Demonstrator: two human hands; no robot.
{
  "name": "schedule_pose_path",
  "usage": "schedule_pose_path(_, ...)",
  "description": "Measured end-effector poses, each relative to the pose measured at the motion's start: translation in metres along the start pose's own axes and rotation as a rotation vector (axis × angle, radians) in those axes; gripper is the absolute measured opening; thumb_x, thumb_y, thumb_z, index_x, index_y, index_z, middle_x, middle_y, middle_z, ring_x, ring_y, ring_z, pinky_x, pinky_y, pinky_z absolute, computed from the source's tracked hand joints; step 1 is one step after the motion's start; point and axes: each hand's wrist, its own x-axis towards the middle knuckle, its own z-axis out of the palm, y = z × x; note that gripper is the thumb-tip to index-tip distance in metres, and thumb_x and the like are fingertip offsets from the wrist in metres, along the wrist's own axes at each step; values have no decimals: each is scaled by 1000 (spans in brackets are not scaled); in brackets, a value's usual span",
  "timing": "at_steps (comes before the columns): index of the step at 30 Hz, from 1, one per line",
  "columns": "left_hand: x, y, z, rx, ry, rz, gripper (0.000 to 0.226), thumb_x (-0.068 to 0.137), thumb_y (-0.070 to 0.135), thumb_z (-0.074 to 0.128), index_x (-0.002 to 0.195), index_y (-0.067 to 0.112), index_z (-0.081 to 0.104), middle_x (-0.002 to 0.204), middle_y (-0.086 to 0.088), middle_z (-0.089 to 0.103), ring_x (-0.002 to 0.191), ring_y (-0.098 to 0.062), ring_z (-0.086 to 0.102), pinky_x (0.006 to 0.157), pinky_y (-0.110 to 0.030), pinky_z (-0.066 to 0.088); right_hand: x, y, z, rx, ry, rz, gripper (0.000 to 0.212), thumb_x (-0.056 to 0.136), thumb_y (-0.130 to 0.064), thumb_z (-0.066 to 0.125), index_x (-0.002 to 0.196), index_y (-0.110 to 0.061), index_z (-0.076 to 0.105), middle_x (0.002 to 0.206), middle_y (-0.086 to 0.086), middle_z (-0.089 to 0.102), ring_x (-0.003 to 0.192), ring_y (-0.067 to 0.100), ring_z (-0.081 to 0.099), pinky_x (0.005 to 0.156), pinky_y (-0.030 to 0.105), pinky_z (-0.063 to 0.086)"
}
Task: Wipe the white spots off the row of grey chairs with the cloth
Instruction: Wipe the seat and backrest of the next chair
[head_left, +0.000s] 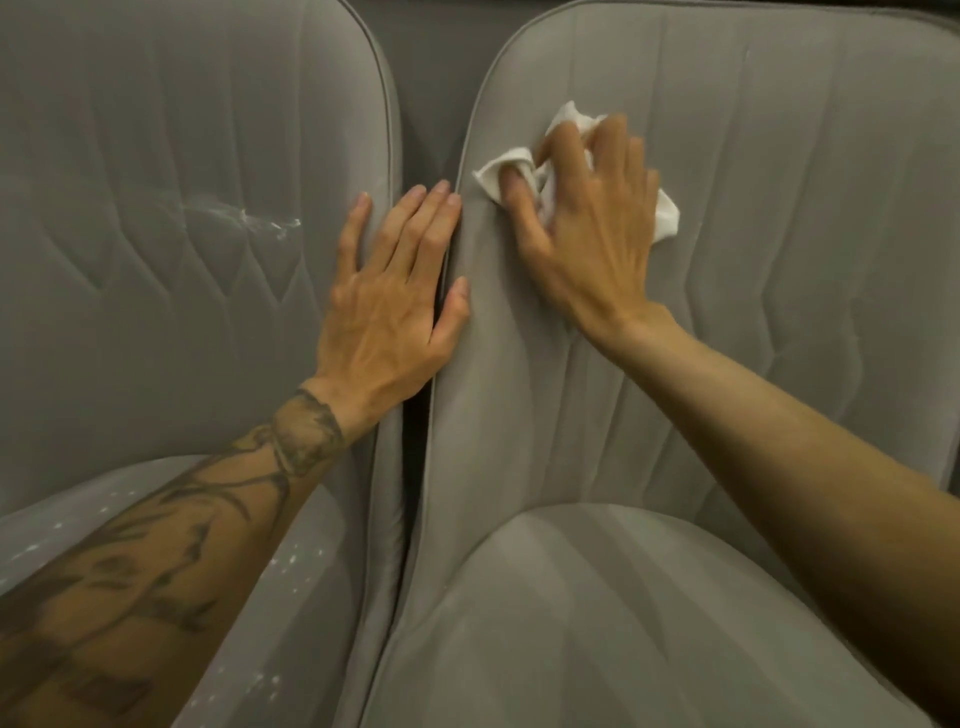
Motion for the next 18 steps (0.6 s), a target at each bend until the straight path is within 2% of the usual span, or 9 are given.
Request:
schedule_pose_path(2,0,0,0,7,4,-1,64,106,38,42,163,9,32,169,-6,35,158,-21,29,132,-51,8,-13,-7,3,0,-9,-5,38,97,-50,45,110,-17,58,112,10,53,98,28,50,81,42,39)
schedule_pose_path(5,0,0,0,1,-1,-5,64,106,37,43,162,9,32,169,-6,35,158,-21,29,132,-51,8,-50,-7,-1,-19,-149,-163,45,100,-46,41,125,-12,54,118,13,52,100,29,49,84,42,39)
schedule_pose_path(7,0,1,0,-4,-2,-4,64,106,37,42,162,9,33,169,-7,35,158,-21,29,132,-51,8,-43,4,-3,-69,-155,-239,46,100,-47,40,126,-11,55,117,13,54,100,31,50,83,43,38)
schedule_pose_path(12,0,1,-2,-9,1,-4,62,105,33,42,162,9,33,168,-6,36,158,-21,30,132,-51,8,-6,0,7,-8,31,-22,36,101,-45,43,107,-12,56,108,11,54,94,27,49,80,41,39)
schedule_pose_path(13,-1,1,-2,-13,0,-2,62,104,29,43,162,8,34,168,-6,36,158,-21,30,132,-52,8,-20,-5,8,21,8,-18,36,101,-44,42,110,-12,55,109,12,53,96,28,48,83,42,40)
schedule_pose_path(15,0,0,-2,-30,-2,1,63,102,22,44,162,8,34,168,-6,36,158,-22,30,131,-53,9,-68,-14,7,105,-142,-70,39,102,-41,40,119,-8,54,112,14,52,99,30,48,88,46,41)
schedule_pose_path(18,0,0,-3,-38,-9,-1,61,103,20,42,162,8,33,168,-6,37,157,-22,30,132,-53,9,-122,-11,-3,162,-281,-165,32,100,-36,45,108,-7,57,104,13,52,93,31,48,82,49,42)
